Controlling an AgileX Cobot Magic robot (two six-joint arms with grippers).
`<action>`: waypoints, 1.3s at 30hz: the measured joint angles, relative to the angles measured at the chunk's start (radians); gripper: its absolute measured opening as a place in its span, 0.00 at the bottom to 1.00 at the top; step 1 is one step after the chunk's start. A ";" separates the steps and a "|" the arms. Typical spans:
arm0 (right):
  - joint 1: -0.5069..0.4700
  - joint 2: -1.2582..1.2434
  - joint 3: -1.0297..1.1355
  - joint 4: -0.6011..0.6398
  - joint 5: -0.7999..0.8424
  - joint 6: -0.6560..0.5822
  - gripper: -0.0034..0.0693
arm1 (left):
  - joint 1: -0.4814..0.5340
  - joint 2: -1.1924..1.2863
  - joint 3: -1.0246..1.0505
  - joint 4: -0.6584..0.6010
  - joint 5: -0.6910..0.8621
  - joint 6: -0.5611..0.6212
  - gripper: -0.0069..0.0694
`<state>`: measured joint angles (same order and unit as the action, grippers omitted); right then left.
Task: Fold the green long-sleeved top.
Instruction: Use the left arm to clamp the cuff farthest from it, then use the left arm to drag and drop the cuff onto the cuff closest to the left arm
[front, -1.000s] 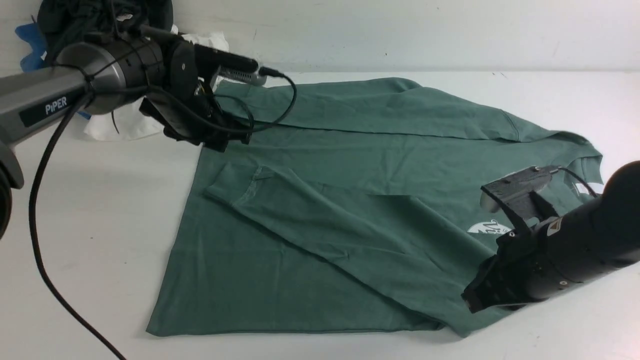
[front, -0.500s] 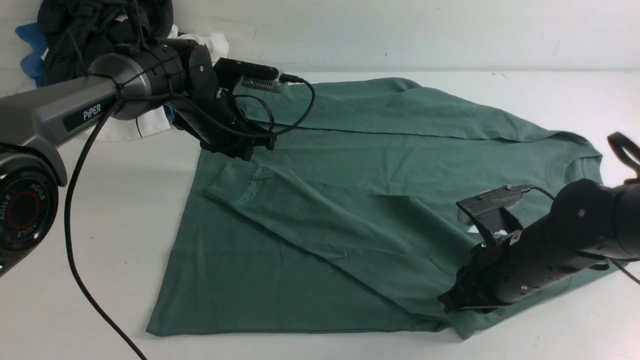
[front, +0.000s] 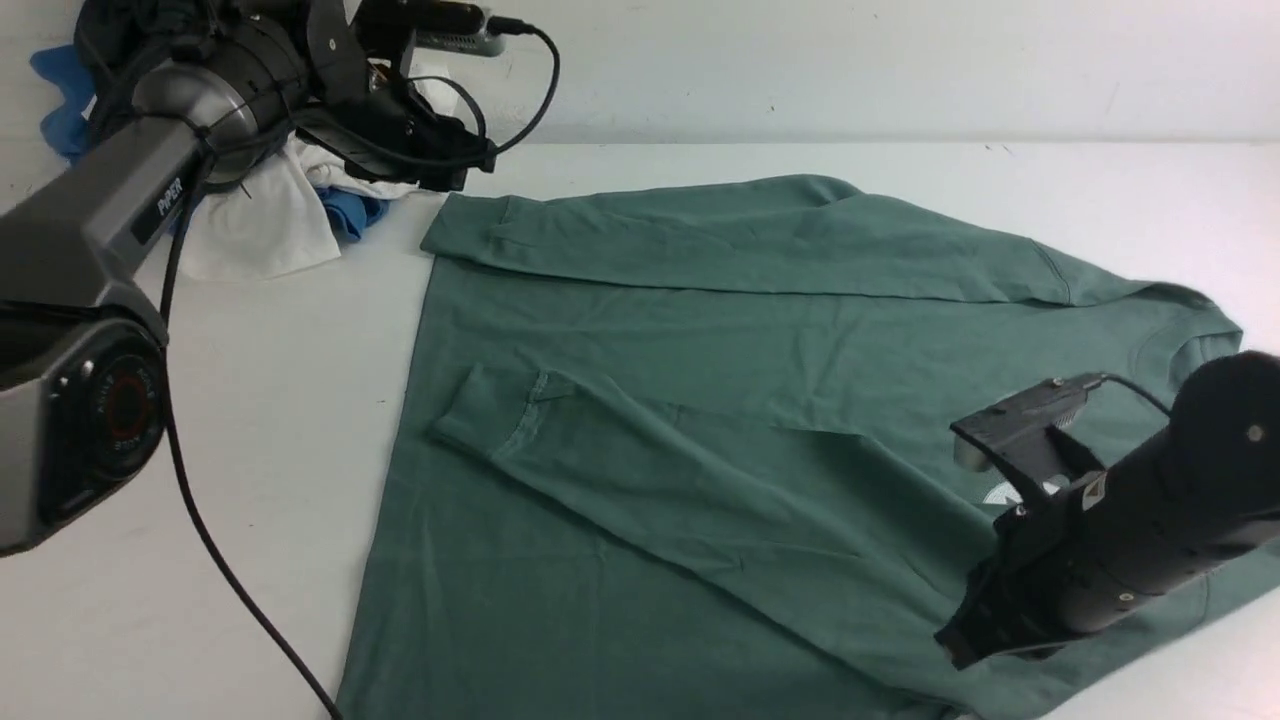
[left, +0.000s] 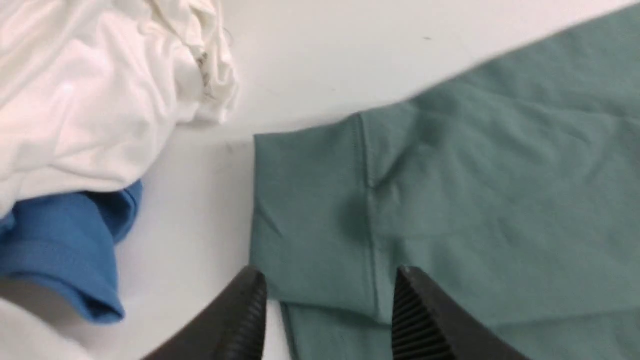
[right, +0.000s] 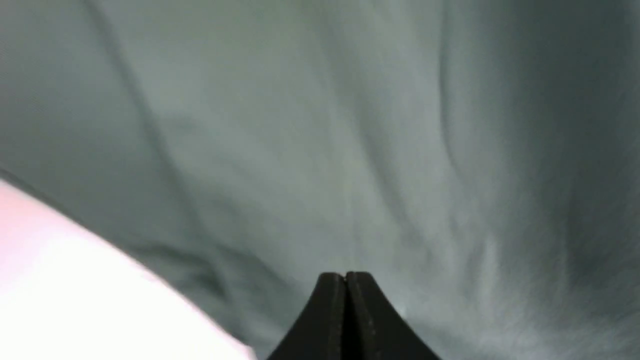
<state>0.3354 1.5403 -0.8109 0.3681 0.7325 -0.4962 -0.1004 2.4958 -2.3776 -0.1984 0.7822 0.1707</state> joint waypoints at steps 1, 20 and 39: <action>0.000 -0.018 0.000 0.019 0.000 -0.014 0.03 | 0.009 0.047 -0.056 -0.011 0.012 0.000 0.56; 0.000 -0.046 0.000 0.065 0.013 -0.032 0.03 | 0.063 0.296 -0.389 -0.162 0.163 0.101 0.10; 0.000 -0.046 0.000 -0.047 0.003 -0.031 0.03 | -0.075 -0.520 0.272 -0.062 0.455 0.022 0.09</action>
<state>0.3354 1.4939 -0.8109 0.3209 0.7360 -0.5270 -0.1754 1.9760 -2.1055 -0.2599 1.2373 0.1930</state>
